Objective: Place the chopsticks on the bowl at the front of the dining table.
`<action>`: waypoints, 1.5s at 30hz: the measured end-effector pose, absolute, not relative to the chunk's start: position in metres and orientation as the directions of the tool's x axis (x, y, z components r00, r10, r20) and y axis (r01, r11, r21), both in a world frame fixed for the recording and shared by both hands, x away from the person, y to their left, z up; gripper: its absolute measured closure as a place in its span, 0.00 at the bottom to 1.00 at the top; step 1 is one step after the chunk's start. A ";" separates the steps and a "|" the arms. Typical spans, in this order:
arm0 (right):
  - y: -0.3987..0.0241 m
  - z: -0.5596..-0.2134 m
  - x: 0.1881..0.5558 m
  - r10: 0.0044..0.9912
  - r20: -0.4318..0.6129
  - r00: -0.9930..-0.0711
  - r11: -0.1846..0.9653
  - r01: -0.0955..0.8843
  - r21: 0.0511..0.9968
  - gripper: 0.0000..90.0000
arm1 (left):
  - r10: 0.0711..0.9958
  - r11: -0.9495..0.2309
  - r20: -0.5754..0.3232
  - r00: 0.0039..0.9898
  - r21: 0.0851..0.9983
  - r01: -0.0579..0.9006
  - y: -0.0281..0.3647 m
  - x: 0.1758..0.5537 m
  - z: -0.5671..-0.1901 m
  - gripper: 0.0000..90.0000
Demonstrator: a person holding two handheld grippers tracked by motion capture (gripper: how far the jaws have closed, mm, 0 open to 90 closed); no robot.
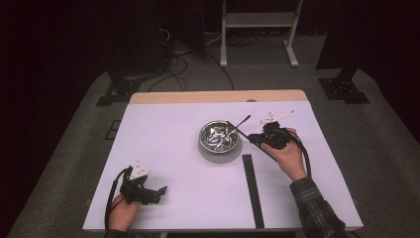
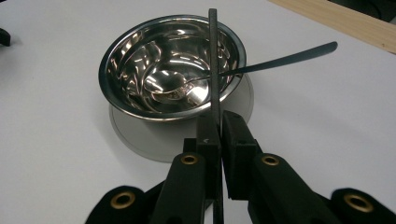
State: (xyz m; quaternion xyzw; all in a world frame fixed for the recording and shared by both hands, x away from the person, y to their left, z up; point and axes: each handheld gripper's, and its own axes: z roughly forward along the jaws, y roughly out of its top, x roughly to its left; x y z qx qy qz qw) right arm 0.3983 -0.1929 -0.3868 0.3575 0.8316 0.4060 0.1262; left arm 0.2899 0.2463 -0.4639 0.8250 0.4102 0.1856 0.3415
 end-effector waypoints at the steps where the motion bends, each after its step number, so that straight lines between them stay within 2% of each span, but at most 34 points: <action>1: -0.192 -0.386 0.400 0.697 0.080 -0.713 0.415 0.492 0.765 0.95 | 0.803 -0.432 0.028 0.595 0.716 0.549 0.246 0.290 -0.464 0.00; 25: -0.155 -0.380 0.429 0.685 0.085 -0.724 0.423 0.489 0.763 0.95 | 0.804 -0.428 0.025 0.594 0.718 0.549 0.246 0.290 -0.464 0.00; 45: -0.132 -0.391 0.460 0.687 0.103 -0.720 0.437 0.522 0.733 0.95 | 0.804 -0.428 0.025 0.594 0.718 0.549 0.246 0.290 -0.464 0.00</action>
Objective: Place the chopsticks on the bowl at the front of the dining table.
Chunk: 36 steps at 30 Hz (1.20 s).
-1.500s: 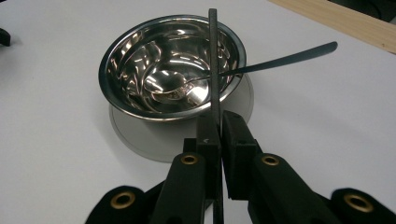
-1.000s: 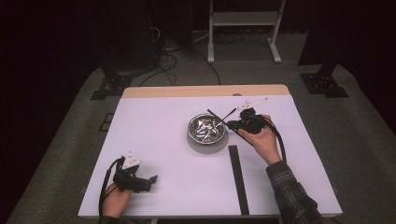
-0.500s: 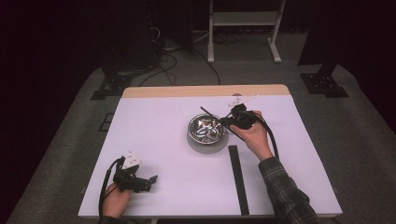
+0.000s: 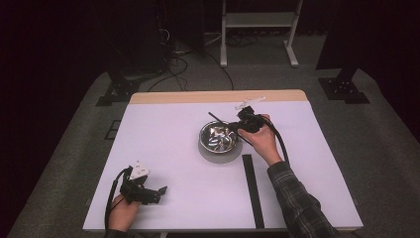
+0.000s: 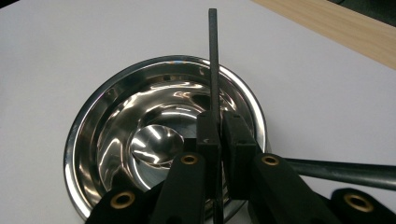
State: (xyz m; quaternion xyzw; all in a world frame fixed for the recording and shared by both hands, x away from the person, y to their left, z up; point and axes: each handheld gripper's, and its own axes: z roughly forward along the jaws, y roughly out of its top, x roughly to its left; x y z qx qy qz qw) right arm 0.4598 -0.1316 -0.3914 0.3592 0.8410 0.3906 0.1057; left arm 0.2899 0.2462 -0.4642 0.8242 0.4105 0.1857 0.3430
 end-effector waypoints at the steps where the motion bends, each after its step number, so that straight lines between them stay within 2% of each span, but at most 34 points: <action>1: -0.130 -0.392 0.461 0.687 0.104 -0.719 0.436 0.522 0.733 0.95 | 0.804 -0.428 0.025 0.594 0.718 0.549 0.246 0.290 -0.464 0.00; 36: -0.104 -0.401 0.480 0.687 0.102 -0.719 0.467 0.545 0.697 0.95 | 0.805 -0.426 0.023 0.593 0.719 0.549 0.246 0.290 -0.464 0.00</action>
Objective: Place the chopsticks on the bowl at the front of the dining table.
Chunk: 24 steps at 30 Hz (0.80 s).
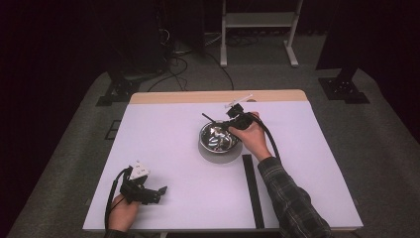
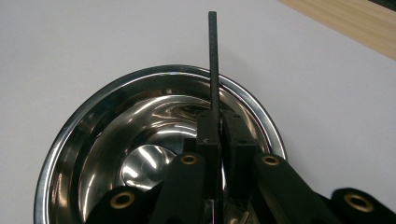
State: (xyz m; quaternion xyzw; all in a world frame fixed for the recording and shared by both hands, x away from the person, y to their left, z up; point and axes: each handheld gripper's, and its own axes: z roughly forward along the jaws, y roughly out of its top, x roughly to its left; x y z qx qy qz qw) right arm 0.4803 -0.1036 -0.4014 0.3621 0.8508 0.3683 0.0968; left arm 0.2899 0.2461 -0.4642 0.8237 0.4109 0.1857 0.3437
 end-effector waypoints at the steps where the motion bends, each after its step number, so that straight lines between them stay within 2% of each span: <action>1: -0.103 -0.401 0.480 0.688 0.101 -0.718 0.467 0.545 0.696 0.95 | 0.805 -0.426 0.023 0.593 0.719 0.549 0.246 0.290 -0.464 0.00; 4: -0.103 -0.401 0.480 0.689 0.101 -0.718 0.466 0.545 0.697 0.93 | 0.805 -0.426 0.024 0.593 0.719 0.549 0.246 0.290 -0.464 0.00; 11: -0.110 -0.392 0.475 0.682 0.102 -0.725 0.451 0.526 0.721 0.81 | 0.805 -0.426 0.024 0.593 0.719 0.549 0.246 0.290 -0.464 0.00; 16: -0.115 -0.386 0.467 0.675 0.101 -0.731 0.451 0.518 0.727 0.69 | 0.804 -0.428 0.025 0.594 0.718 0.549 0.246 0.290 -0.464 0.00; 24: -0.127 -0.380 0.452 0.670 0.101 -0.735 0.449 0.510 0.734 0.61 | 0.805 -0.427 0.026 0.593 0.719 0.548 0.246 0.290 -0.464 0.00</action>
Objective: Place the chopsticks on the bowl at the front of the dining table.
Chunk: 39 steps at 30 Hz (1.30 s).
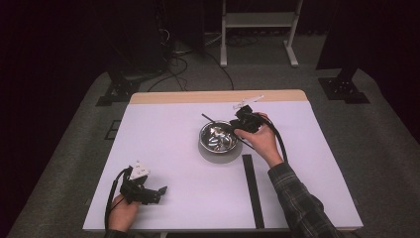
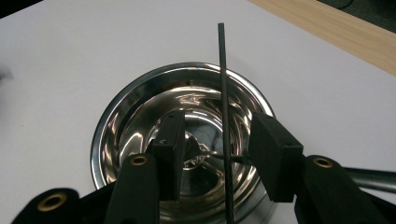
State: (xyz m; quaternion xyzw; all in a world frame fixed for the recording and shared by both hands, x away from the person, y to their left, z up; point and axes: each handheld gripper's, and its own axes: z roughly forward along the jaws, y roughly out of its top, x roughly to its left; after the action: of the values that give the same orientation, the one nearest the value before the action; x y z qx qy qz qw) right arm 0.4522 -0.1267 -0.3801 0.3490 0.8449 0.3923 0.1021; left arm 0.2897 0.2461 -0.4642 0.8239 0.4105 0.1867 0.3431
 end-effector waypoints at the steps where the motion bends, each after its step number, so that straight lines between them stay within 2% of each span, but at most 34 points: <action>1: -0.128 -0.379 0.450 0.670 0.100 -0.735 0.447 0.508 0.736 0.61 | 0.804 -0.428 0.026 0.594 0.719 0.548 0.246 0.290 -0.464 0.00; 16: -0.173 -0.369 0.424 0.715 0.095 -0.693 0.395 0.513 0.762 0.55 | 0.805 -0.428 0.027 0.593 0.719 0.548 0.246 0.290 -0.464 0.00; 39: -0.238 -0.391 0.380 0.778 0.100 -0.620 0.336 0.546 0.767 0.50 | 0.804 -0.431 0.030 0.594 0.717 0.547 0.246 0.290 -0.464 0.00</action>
State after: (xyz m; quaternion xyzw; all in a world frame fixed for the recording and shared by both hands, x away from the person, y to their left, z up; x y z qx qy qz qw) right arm 0.3804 -0.2379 -0.3906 0.4113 0.8047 0.4033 0.1438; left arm 0.2896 0.2462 -0.4640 0.8249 0.4094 0.1877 0.3417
